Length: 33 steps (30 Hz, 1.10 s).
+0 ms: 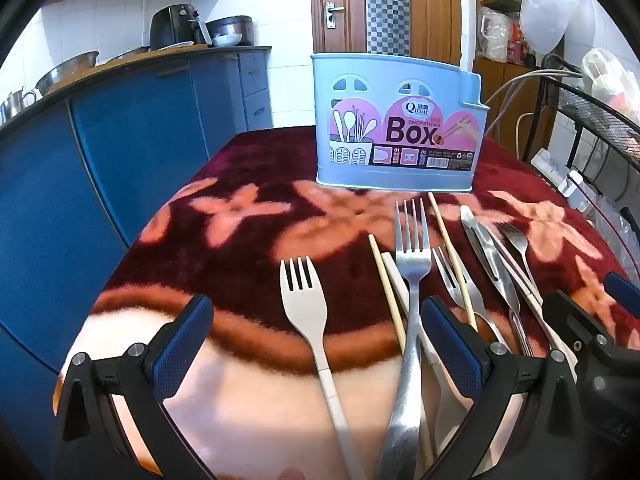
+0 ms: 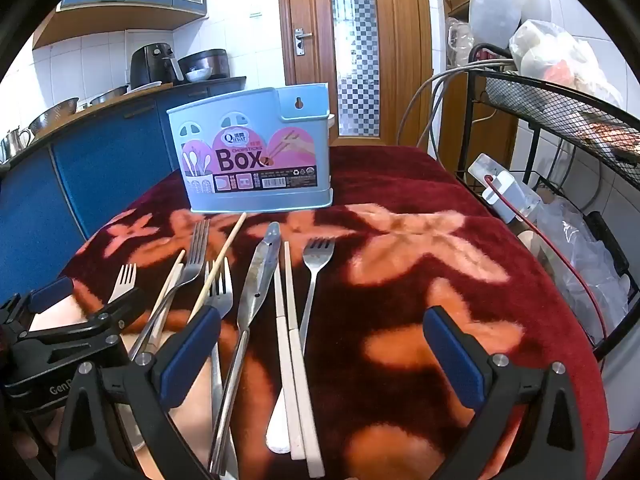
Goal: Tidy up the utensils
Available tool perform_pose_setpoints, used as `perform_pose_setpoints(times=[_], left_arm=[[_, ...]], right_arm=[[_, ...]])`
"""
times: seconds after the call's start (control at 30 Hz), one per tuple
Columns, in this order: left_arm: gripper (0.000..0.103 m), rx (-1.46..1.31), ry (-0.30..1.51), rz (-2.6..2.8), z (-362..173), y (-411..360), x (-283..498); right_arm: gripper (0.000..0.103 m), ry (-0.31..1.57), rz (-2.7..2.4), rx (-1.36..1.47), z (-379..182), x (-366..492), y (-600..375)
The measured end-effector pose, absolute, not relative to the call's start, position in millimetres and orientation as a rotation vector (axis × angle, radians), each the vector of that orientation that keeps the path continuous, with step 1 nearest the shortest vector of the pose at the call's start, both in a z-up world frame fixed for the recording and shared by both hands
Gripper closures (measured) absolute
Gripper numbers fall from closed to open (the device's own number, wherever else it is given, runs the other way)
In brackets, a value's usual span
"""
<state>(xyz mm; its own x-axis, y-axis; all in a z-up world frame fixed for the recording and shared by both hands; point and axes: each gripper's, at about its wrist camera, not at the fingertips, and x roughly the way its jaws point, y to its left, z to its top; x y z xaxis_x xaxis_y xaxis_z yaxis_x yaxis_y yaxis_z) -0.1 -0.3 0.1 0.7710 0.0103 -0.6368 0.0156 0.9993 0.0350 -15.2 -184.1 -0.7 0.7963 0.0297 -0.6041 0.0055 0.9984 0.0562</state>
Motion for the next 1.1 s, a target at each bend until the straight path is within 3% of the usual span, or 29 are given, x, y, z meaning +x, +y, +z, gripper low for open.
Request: perform_pose_setpoints(times=[1.1], left_arm=[[0.0,0.017,0.699,-0.005,2.3,2.2,0.9]], right_arm=[[0.0,0.652,0.017,0.064,1.5,-15.4,-184.9]])
